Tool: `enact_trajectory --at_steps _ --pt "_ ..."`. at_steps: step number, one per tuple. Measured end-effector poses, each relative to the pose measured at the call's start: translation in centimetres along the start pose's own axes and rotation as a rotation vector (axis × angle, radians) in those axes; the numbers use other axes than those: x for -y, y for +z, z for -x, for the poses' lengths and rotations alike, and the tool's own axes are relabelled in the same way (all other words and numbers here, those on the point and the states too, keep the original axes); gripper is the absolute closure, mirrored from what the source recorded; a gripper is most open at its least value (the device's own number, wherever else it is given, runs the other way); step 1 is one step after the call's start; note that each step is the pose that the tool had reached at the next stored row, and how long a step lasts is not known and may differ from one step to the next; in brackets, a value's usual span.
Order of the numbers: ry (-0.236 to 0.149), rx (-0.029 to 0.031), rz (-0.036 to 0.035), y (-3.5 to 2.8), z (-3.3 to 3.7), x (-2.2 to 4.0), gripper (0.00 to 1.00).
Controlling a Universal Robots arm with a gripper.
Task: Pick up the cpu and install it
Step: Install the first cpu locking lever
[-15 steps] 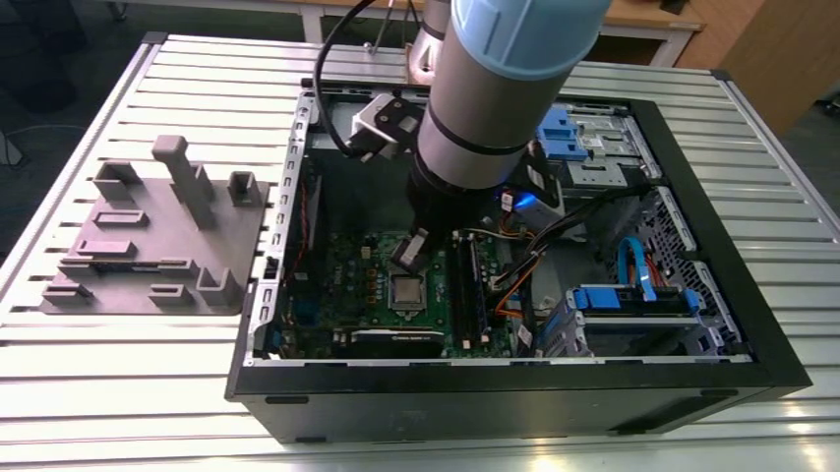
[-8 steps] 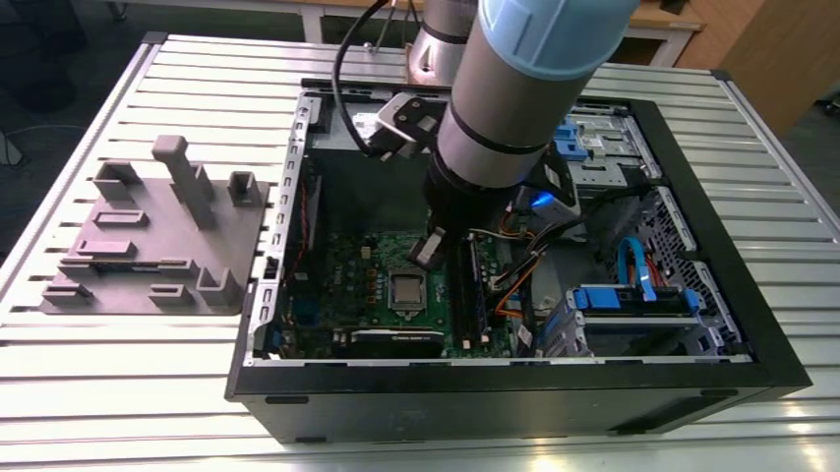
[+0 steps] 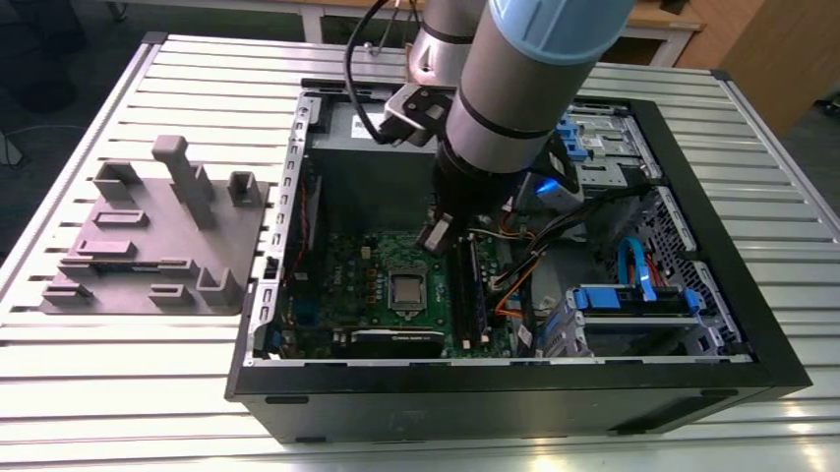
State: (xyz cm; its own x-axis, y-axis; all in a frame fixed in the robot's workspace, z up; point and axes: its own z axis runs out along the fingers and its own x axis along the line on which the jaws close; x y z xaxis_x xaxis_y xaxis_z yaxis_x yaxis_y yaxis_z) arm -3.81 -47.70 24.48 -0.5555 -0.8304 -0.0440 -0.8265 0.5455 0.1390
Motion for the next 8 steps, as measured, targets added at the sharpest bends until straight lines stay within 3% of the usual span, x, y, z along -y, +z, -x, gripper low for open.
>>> enact_trajectory --at_steps 8 --pt "-0.001 -0.0003 0.0000 0.39 1.74 -0.04 0.90"
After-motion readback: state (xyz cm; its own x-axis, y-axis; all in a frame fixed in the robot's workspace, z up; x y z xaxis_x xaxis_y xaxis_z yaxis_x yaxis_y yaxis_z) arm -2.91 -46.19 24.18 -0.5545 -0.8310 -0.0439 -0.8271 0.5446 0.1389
